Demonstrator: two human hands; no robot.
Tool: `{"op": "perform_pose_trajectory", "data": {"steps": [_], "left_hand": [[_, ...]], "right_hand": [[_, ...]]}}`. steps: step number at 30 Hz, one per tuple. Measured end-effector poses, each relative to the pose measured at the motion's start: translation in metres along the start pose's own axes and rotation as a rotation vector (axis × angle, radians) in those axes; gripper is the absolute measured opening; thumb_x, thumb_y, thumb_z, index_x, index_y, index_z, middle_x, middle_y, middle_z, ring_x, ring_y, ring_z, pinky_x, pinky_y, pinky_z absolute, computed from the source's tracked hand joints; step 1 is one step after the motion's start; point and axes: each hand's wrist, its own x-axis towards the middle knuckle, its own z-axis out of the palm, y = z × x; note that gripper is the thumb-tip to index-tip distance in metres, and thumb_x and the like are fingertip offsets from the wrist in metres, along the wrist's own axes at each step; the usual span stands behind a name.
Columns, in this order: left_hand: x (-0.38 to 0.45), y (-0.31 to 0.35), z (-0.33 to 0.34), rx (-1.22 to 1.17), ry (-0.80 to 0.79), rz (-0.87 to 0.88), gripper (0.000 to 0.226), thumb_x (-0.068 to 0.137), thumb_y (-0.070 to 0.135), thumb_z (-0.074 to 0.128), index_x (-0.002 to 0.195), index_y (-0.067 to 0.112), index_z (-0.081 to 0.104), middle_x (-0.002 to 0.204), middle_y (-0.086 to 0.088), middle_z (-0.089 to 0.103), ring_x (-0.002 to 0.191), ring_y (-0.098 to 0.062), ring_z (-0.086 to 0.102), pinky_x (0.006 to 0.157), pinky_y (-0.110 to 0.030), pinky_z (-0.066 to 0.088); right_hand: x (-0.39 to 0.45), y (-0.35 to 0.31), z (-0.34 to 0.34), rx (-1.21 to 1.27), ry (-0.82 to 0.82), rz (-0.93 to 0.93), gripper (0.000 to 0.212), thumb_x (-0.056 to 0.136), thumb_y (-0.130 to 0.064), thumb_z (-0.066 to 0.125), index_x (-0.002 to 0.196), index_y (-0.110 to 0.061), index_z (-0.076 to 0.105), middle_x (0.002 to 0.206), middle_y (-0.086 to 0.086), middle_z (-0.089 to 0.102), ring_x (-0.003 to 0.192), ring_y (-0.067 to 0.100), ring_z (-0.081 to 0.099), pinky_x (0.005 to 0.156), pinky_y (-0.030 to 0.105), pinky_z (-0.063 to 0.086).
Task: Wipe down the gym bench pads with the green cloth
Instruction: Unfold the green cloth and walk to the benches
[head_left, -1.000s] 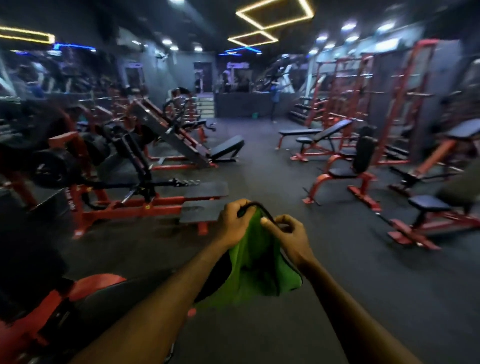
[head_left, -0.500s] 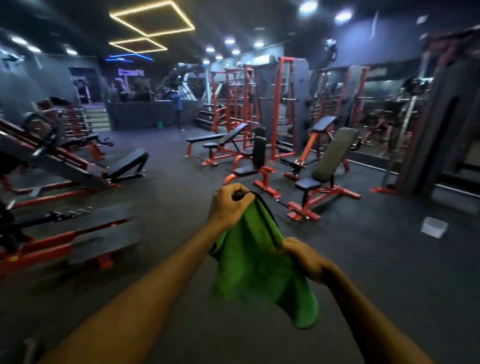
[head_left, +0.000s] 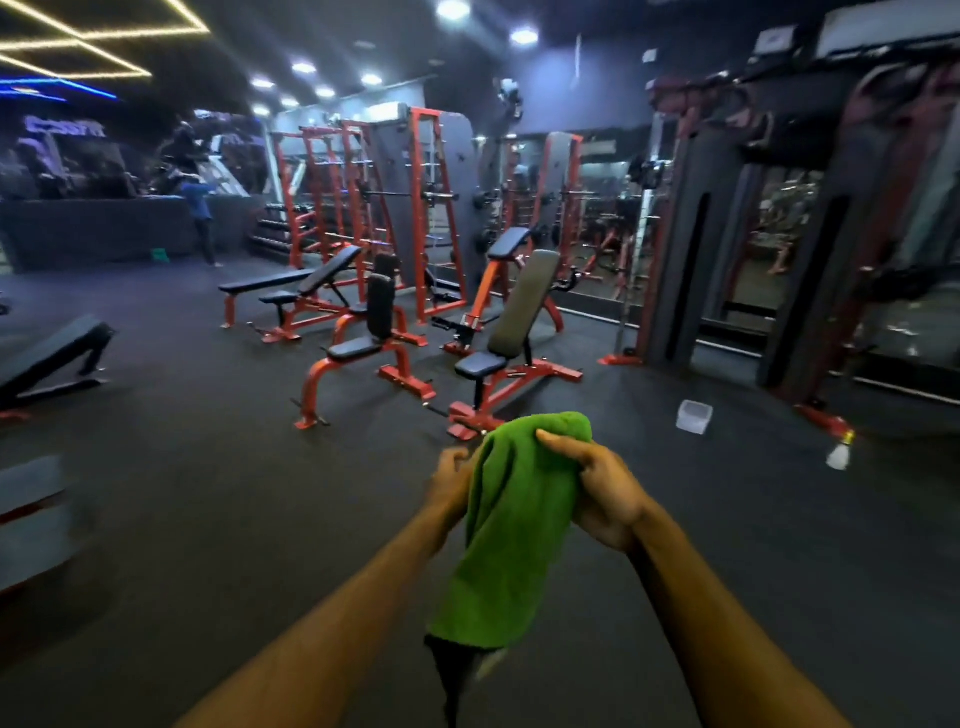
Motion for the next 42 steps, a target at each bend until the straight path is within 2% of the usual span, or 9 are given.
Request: {"op": "perform_pose_trajectory", "data": {"steps": [5, 9, 14, 19, 21, 24, 28, 35, 42], "left_hand": [[0.006, -0.007, 0.092, -0.288, -0.482, -0.072, 0.045, 0.103, 0.033, 0.061, 0.143, 0.013, 0.058, 0.129, -0.009, 0.071, 0.115, -0.026, 0.070, 0.095, -0.044, 0.059], [0.032, 0.003, 0.145, -0.403, -0.822, -0.467, 0.086, 0.083, 0.083, 0.050, 0.107, 0.005, 0.077, 0.102, -0.017, 0.076, 0.083, -0.032, 0.074, 0.068, -0.036, 0.059], [0.096, 0.047, 0.233, -0.588, -0.727, -0.327, 0.048, 0.064, 0.059, 0.077, 0.086, 0.016, 0.071, 0.072, -0.003, 0.060, 0.060, -0.019, 0.051, 0.055, -0.030, 0.036], [0.158, 0.092, 0.313, -0.733, -0.846, -0.268, 0.021, 0.080, 0.019, 0.068, 0.097, 0.010, 0.076, 0.084, -0.012, 0.074, 0.076, -0.026, 0.071, 0.074, -0.035, 0.057], [0.189, 0.103, 0.345, -0.622, -0.943, -0.263, 0.031, 0.089, 0.022, 0.064, 0.116, 0.009, 0.072, 0.098, -0.017, 0.074, 0.091, -0.031, 0.070, 0.089, -0.043, 0.056], [0.233, 0.130, 0.397, -0.398, -1.096, -0.245, 0.034, 0.089, 0.028, 0.065, 0.108, 0.001, 0.075, 0.094, -0.017, 0.075, 0.088, -0.028, 0.073, 0.085, -0.042, 0.059], [0.256, 0.171, 0.459, -0.195, -1.239, -0.269, 0.047, 0.099, 0.043, 0.057, 0.121, 0.004, 0.071, 0.121, -0.019, 0.073, 0.110, -0.032, 0.072, 0.098, -0.049, 0.055], [0.302, 0.225, 0.570, -0.567, -1.197, -0.351, 0.067, 0.096, 0.059, 0.047, 0.122, 0.003, 0.074, 0.122, -0.024, 0.071, 0.107, -0.037, 0.072, 0.094, -0.048, 0.056], [0.411, 0.260, 0.664, -0.765, -0.755, -0.279, 0.025, 0.095, 0.033, 0.067, 0.110, 0.017, 0.079, 0.112, -0.021, 0.075, 0.099, -0.036, 0.075, 0.084, -0.044, 0.059]], "right_hand": [[-0.003, -0.026, -0.083, 0.147, 0.201, -0.073, 0.047, 0.082, -0.022, 0.071, 0.122, 0.002, 0.073, 0.123, 0.023, 0.072, 0.115, 0.034, 0.070, 0.106, 0.048, 0.053], [-0.002, -0.044, -0.145, 0.230, 0.295, -0.125, 0.044, 0.086, -0.024, 0.066, 0.121, 0.002, 0.073, 0.122, 0.023, 0.072, 0.110, 0.034, 0.073, 0.099, 0.047, 0.057], [0.017, -0.066, -0.226, 0.268, 0.447, -0.207, 0.051, 0.088, -0.032, 0.065, 0.125, 0.002, 0.071, 0.124, 0.025, 0.071, 0.116, 0.038, 0.070, 0.103, 0.050, 0.053], [0.056, -0.101, -0.296, 0.239, 0.571, -0.294, 0.051, 0.092, -0.036, 0.062, 0.126, 0.002, 0.070, 0.122, 0.025, 0.072, 0.114, 0.037, 0.071, 0.104, 0.052, 0.053], [0.071, -0.117, -0.320, 0.204, 0.621, -0.304, 0.044, 0.097, -0.034, 0.059, 0.121, 0.000, 0.072, 0.118, 0.023, 0.074, 0.109, 0.035, 0.073, 0.094, 0.048, 0.060], [0.094, -0.142, -0.362, 0.142, 0.700, -0.297, 0.040, 0.098, -0.032, 0.060, 0.122, -0.002, 0.071, 0.115, 0.019, 0.076, 0.105, 0.031, 0.075, 0.085, 0.043, 0.063], [0.114, -0.167, -0.407, 0.083, 0.774, -0.301, 0.045, 0.090, -0.036, 0.063, 0.122, -0.005, 0.071, 0.115, 0.017, 0.076, 0.105, 0.031, 0.075, 0.086, 0.043, 0.062], [0.166, -0.203, -0.507, 0.018, 0.877, -0.346, 0.039, 0.102, -0.035, 0.057, 0.125, -0.007, 0.070, 0.117, 0.016, 0.076, 0.110, 0.031, 0.073, 0.100, 0.050, 0.056], [0.248, -0.245, -0.651, -0.210, 1.023, -0.384, 0.027, 0.106, -0.029, 0.057, 0.108, -0.010, 0.076, 0.103, 0.012, 0.079, 0.101, 0.027, 0.076, 0.094, 0.046, 0.058]]}}
